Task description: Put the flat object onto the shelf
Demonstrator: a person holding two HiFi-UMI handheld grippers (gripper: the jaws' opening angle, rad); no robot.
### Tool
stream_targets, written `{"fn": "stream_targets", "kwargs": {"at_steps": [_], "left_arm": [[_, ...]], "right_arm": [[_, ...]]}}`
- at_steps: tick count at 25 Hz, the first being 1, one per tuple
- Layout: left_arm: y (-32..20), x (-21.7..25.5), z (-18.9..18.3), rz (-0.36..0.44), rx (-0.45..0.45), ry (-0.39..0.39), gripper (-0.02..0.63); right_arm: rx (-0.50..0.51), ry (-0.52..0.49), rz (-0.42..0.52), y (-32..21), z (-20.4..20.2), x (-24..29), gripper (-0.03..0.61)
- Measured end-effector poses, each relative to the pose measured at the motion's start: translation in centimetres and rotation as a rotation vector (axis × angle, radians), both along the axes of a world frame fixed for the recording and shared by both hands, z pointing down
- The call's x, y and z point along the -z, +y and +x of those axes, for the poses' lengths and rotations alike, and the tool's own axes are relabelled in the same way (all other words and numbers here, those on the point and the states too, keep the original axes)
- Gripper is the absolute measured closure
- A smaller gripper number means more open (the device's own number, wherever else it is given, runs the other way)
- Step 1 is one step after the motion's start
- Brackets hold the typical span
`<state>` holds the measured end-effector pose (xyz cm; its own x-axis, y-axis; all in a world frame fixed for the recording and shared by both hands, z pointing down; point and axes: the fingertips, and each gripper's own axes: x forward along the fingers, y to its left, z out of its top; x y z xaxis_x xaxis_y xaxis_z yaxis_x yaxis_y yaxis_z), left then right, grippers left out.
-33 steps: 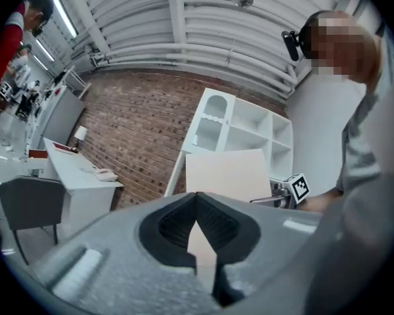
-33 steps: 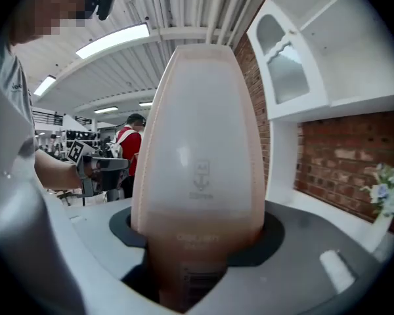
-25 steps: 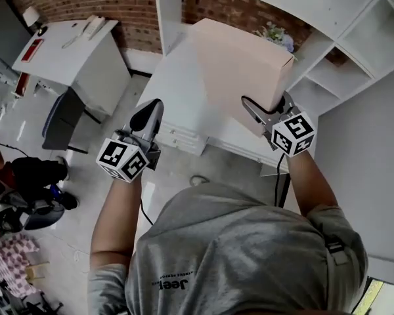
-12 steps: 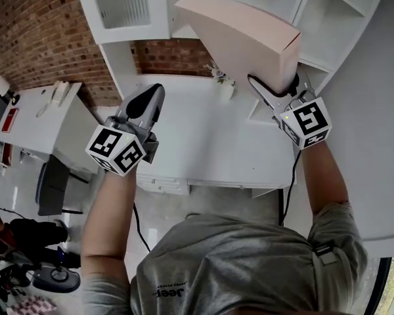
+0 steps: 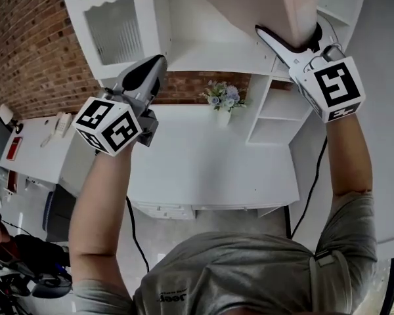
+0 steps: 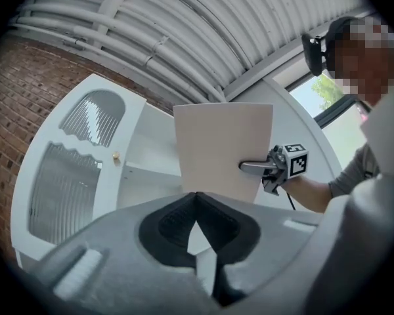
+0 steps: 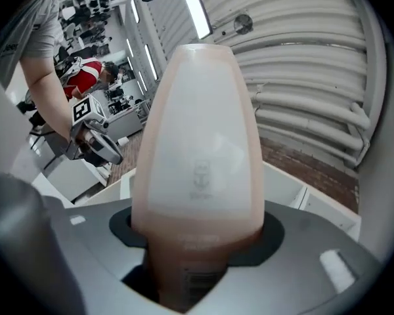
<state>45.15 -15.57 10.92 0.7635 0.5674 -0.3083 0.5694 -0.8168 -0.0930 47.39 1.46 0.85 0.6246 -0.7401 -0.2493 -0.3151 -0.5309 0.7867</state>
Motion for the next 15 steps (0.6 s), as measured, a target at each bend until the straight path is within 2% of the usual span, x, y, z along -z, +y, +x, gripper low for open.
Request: {"fn": "stream_targets", "kwargs": {"at_steps": [3,8,12,15], "left_arm": [[-0.8,2.2,1.9,0.025,0.001,0.018,0.615],[-0.1,4.5,2.1,0.048,-0.016,0.046,0.615],[-1.0,6.4,2.4,0.076,0.006,0.060,0.615],[-2.7,8.3,2.6,0.080,0.031,0.066,0.615]], "right_arm": [[-0.037,0.071,-0.039,-1.7,1.4,3.1,0.281],[-0.127,0.182,-0.126,-2.5,1.9,7.1,0.282],[-0.170,0.191,-0.169,-3.2,3.3,9.9,0.282],[-0.255,0.212,-0.219,-3.5,5.3,11.8,0.282]]}}
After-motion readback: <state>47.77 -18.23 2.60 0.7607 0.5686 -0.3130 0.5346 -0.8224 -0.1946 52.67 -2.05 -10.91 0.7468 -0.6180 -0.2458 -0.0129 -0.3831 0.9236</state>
